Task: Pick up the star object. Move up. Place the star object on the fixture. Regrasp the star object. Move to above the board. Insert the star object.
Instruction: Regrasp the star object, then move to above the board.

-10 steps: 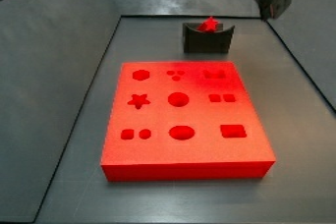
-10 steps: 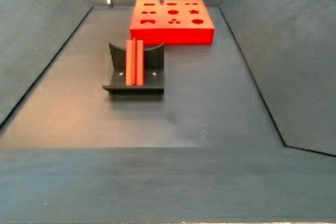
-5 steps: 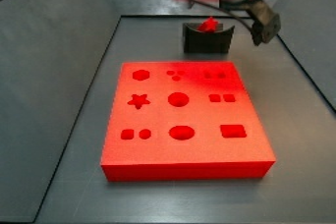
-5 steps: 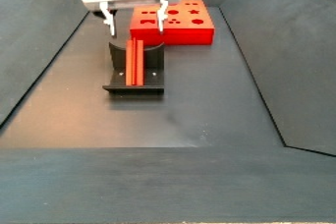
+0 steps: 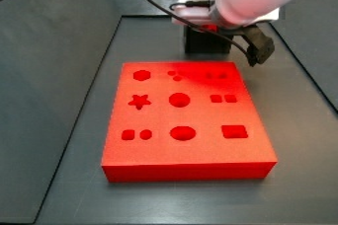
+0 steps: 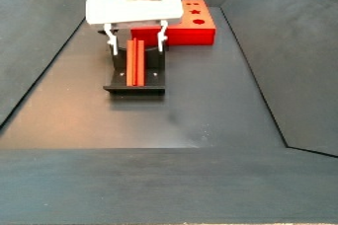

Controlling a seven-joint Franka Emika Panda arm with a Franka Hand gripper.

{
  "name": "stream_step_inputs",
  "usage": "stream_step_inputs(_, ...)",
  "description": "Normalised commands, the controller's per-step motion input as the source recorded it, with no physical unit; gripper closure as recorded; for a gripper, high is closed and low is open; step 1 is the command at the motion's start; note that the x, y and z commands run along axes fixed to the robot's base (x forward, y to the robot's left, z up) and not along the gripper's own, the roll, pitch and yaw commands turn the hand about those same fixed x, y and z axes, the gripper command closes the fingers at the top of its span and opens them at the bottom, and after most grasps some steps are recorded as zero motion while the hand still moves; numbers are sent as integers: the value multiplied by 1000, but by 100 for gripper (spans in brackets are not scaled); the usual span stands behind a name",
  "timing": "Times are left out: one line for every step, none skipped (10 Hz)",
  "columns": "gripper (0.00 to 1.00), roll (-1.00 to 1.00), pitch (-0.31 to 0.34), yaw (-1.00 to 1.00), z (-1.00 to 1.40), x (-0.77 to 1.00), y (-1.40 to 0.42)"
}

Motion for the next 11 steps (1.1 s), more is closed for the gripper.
stream_step_inputs(0,56,-3,-5,-225,69,5)
stream_step_inputs(0,55,7,-6,-176,17,-7)
stream_step_inputs(0,54,5,3,-172,11,-8)
stream_step_inputs(0,54,5,5,-172,11,-8)
stream_step_inputs(0,54,5,7,-171,12,-8)
stream_step_inputs(100,0,0,0,0,0,0)
stream_step_inputs(100,-262,143,-106,1000,-195,99)
stream_step_inputs(100,-264,143,-106,1000,-196,98)
stream_step_inputs(100,-251,107,-32,1000,-193,92)
stream_step_inputs(100,-234,90,-2,1000,-187,89)
stream_step_inputs(100,-194,56,34,1000,-180,86)
